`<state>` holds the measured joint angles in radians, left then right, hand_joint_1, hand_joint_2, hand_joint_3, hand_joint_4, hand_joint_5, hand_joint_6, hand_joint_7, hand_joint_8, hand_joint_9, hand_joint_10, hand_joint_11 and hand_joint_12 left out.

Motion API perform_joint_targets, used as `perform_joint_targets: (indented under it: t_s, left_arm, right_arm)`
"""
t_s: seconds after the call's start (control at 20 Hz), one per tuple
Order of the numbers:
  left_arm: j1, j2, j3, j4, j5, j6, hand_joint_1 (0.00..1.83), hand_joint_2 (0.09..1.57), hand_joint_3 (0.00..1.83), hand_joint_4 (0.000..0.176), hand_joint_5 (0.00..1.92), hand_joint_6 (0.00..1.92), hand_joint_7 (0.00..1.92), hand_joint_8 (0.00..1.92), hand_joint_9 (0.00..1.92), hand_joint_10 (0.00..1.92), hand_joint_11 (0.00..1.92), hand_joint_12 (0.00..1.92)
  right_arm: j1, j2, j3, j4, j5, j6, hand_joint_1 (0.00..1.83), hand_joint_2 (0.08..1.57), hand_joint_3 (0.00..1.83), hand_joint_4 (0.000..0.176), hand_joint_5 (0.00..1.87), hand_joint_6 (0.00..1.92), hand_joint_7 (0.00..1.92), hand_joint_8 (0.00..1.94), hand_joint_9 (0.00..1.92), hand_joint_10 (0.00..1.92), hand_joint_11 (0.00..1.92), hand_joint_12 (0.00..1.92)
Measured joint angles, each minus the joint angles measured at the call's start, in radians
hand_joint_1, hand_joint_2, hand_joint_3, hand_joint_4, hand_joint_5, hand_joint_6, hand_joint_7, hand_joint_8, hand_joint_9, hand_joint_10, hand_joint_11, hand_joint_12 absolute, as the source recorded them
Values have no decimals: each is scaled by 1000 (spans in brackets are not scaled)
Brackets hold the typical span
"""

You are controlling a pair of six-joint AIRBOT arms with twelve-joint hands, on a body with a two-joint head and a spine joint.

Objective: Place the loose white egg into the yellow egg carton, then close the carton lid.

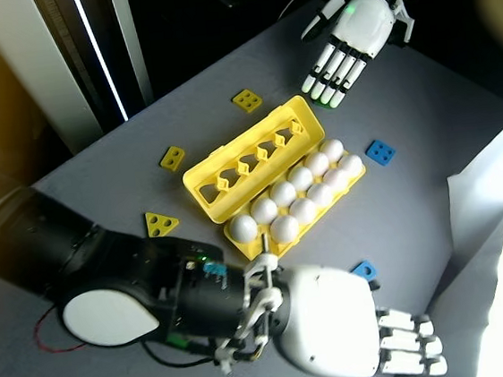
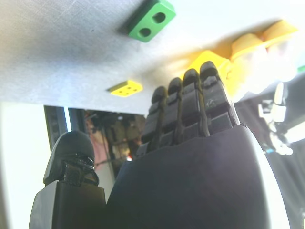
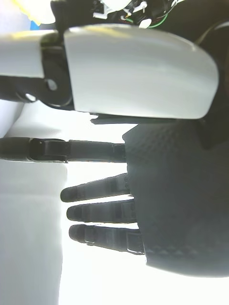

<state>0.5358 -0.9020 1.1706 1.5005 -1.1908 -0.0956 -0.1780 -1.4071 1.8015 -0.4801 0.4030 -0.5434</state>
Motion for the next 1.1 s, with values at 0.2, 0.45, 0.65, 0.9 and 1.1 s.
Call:
perform_joint_targets:
  t_s: [0.2, 0.45, 0.65, 0.9, 1.1]
  left_arm:
    - [-6, 0, 0, -1, 0, -5, 0, 1270, 3, 0, 3, 1, 0, 0, 0, 0, 0, 0]
    - [-8, 0, 0, 0, 0, -6, 0, 1272, 3, 0, 7, 3, 0, 0, 0, 0, 0, 0]
    - [-8, 0, 0, 0, 0, -7, 0, 1285, 8, 0, 23, 9, 10, 4, 0, 0, 0, 0]
    - [-8, 0, 0, 1, 0, -8, 0, 1300, 12, 0, 2, 0, 0, 0, 0, 0, 0, 0]
    - [-8, 0, 0, 2, 1, -8, 0, 1291, 5, 0, 2, 1, 0, 0, 0, 0, 0, 0]
  right_arm:
    - [1, -10, 0, 3, -4, -11, 998, 767, 0, 176, 1052, 4, 76, 0, 0, 0, 0, 0]
    - [0, -25, 6, 4, -3, -35, 978, 769, 0, 176, 1040, 3, 93, 9, 0, 0, 0, 0]
    - [-15, -43, 29, 4, 12, -37, 943, 749, 0, 176, 1037, 7, 90, 5, 0, 0, 0, 0]
    - [-27, -49, 44, 4, 14, -37, 886, 749, 0, 176, 1015, 5, 63, 2, 0, 0, 0, 0]
    - [-39, -49, 44, 7, 20, -36, 847, 765, 3, 176, 988, 1, 48, 2, 0, 0, 0, 0]
